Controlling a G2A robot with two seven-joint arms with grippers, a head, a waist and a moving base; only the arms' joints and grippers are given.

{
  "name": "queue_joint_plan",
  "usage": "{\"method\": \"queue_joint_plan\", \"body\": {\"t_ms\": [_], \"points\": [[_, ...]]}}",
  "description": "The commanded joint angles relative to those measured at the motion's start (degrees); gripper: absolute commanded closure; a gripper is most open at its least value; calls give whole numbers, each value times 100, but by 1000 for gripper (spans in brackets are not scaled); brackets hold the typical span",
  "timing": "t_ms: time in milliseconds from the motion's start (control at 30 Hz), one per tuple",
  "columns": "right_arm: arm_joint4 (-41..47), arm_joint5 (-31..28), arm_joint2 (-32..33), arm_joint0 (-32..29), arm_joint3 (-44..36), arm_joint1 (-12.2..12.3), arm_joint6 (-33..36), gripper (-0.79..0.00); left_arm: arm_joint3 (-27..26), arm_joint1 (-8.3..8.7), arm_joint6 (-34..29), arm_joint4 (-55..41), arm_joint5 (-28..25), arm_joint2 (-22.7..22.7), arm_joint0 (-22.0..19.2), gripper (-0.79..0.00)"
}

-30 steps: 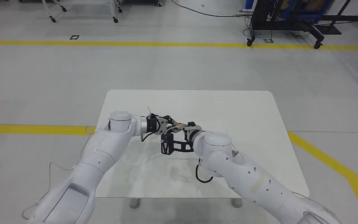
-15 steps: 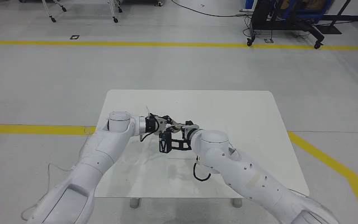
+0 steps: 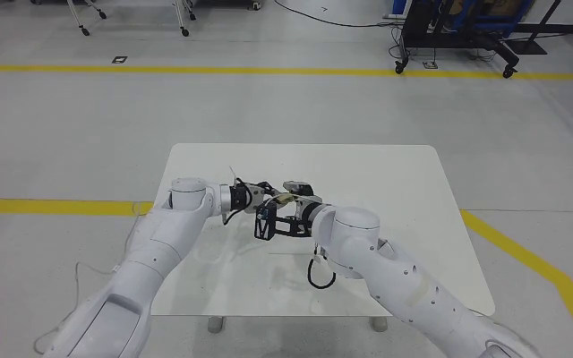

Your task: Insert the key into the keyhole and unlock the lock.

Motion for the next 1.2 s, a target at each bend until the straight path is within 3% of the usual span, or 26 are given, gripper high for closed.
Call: {"method": "queue_joint_plan", "body": {"t_ms": [0,233,333,367,400,433,500,633,767,1033,1167], "points": [[0,0,0,0,0,0,0,-785,7,-5,55,-39,-41,-27,1,0],[0,0,0,0,0,0,0,-785,52,-16,32,-189,37,-96,-7,0],[565,240,433,-226,-84,42,-940,-785,78,-18,62,-168,-5,-107,-27,0],[748,245,688,-333,-79,81,-1270,-659,80,-19,92,-156,-33,-109,-28,0],[878,193,913,-459,-66,123,-1530,-182,75,-22,106,-147,-40,-106,-27,0],[1081,81,1113,-589,-62,160,-1827,0,72,-26,100,-150,-33,-102,-27,0],[1660,-199,1531,-830,18,226,-2479,0,80,-30,86,-138,-21,-95,-39,0],[2881,-1328,2169,-1092,525,342,-3614,0,71,-35,243,-51,-183,-102,-54,0],[3748,-2222,2348,-998,1227,402,-3923,0,14,-40,337,-22,-360,-123,-19,0],[4302,-2348,2089,-808,1744,464,-3682,0,-490,4,612,160,-1824,-333,381,0],[4439,-2348,1947,-717,1875,520,-3637,0,-772,57,553,327,-2093,-407,614,0]]}}
